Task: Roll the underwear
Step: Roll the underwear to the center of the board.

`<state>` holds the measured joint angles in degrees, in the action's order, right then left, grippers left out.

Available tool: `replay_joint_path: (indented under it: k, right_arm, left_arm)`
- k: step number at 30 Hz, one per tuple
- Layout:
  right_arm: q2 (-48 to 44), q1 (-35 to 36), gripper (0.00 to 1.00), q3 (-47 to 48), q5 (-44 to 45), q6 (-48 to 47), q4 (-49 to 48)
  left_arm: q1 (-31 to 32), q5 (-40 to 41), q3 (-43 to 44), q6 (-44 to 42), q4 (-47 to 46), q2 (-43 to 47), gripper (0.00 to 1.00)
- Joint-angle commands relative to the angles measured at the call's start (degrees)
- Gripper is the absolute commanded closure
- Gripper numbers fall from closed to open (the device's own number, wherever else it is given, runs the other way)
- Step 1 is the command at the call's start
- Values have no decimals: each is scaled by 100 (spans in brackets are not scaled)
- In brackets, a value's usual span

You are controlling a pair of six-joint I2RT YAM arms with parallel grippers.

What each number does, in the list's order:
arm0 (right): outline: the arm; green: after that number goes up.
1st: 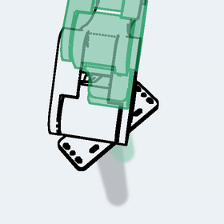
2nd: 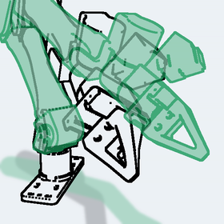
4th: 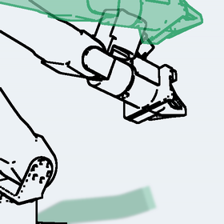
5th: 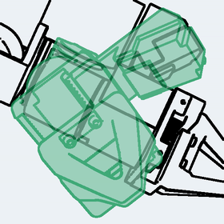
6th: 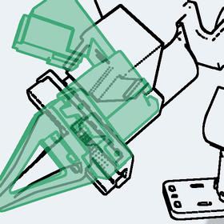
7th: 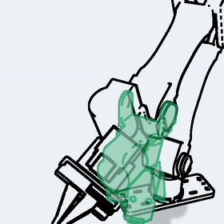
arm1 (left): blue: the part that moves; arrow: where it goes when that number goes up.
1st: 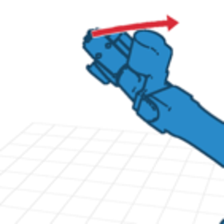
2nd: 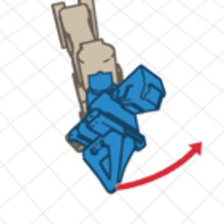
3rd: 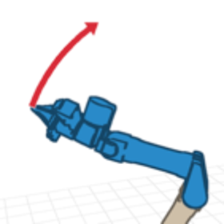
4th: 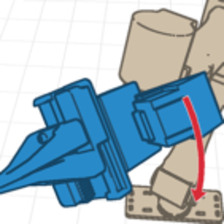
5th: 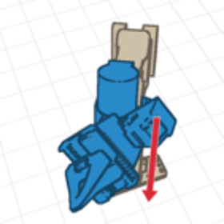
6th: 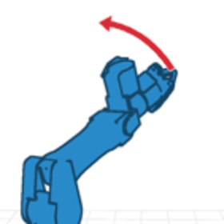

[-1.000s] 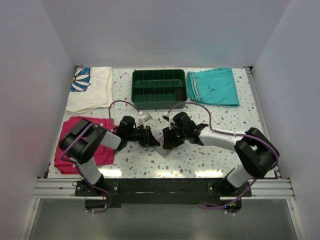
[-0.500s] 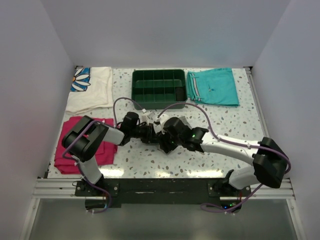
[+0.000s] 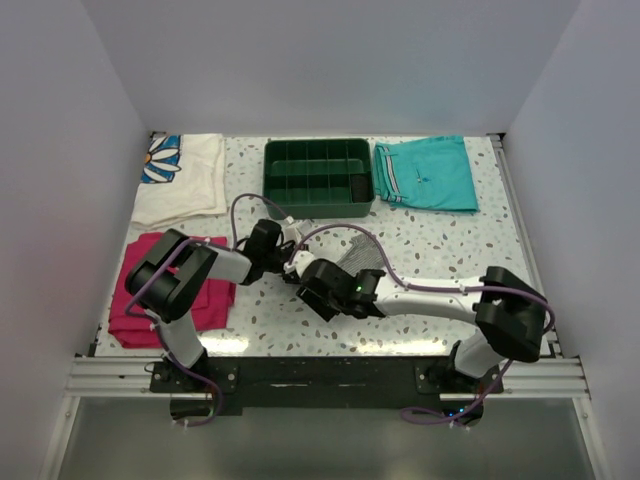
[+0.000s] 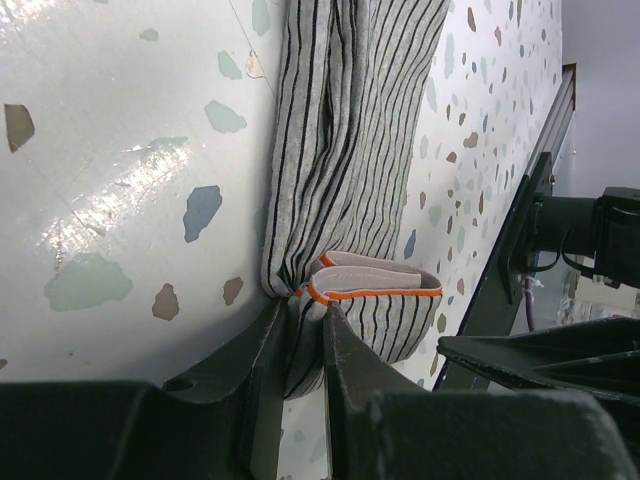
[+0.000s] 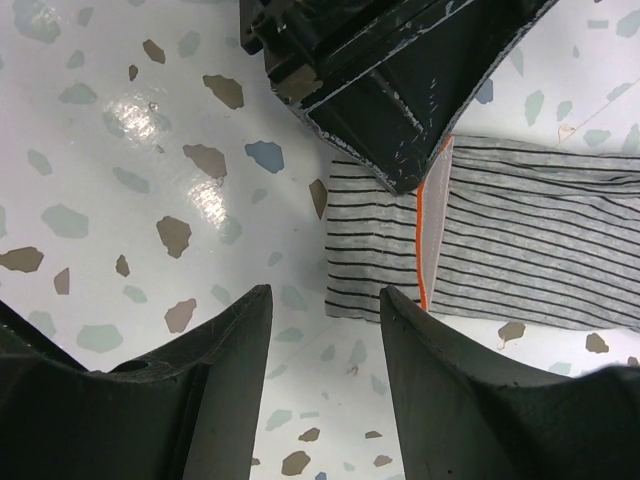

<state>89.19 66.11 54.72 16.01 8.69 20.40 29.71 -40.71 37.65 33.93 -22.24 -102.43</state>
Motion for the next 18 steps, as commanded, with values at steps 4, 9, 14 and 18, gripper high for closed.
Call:
replay_joint_path:
  k: [4, 9, 14, 18]
  right_arm:
    - [300, 69, 49, 197, 403, -245, -151]
    - [564, 78, 48, 197, 570, -333, -230]
    - [749, 78, 48, 57, 754, -368, -318]
    - [872, 78, 48, -92, 807, -236, -335]
  left_arm:
    - [26, 590, -3, -133, 624, -225, 88]
    - [26, 573, 14, -150, 659, -198, 88]
    - [26, 538, 41, -194, 703, -198, 88]
    - [26, 520, 67, -220, 739, -225, 88]
